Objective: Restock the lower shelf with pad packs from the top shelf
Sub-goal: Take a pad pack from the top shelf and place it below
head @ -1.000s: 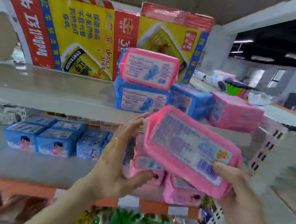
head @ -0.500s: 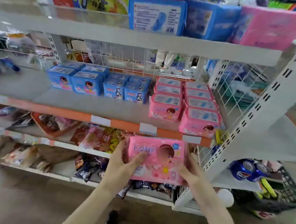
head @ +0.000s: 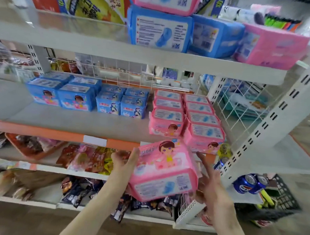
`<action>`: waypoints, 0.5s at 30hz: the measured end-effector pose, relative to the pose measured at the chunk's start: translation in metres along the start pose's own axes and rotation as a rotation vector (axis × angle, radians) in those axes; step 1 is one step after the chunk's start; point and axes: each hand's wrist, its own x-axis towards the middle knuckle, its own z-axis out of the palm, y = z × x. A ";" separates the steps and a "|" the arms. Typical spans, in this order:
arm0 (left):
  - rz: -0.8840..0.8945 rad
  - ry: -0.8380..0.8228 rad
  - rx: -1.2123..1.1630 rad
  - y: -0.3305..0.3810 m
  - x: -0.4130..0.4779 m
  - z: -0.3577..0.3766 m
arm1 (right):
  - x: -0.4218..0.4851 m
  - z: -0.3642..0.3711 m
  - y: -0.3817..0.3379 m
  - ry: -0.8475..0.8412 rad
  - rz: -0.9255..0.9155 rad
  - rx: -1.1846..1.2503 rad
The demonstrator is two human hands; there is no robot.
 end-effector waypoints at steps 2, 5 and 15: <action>-0.046 -0.070 -0.187 -0.004 0.006 -0.018 | 0.006 0.005 0.004 -0.031 0.079 -0.029; -0.201 -0.137 -0.436 -0.010 0.024 -0.035 | 0.024 0.027 0.000 -0.103 -0.067 -0.012; 0.193 -0.290 0.037 -0.011 0.081 -0.094 | 0.066 0.075 0.002 0.003 -0.136 -0.165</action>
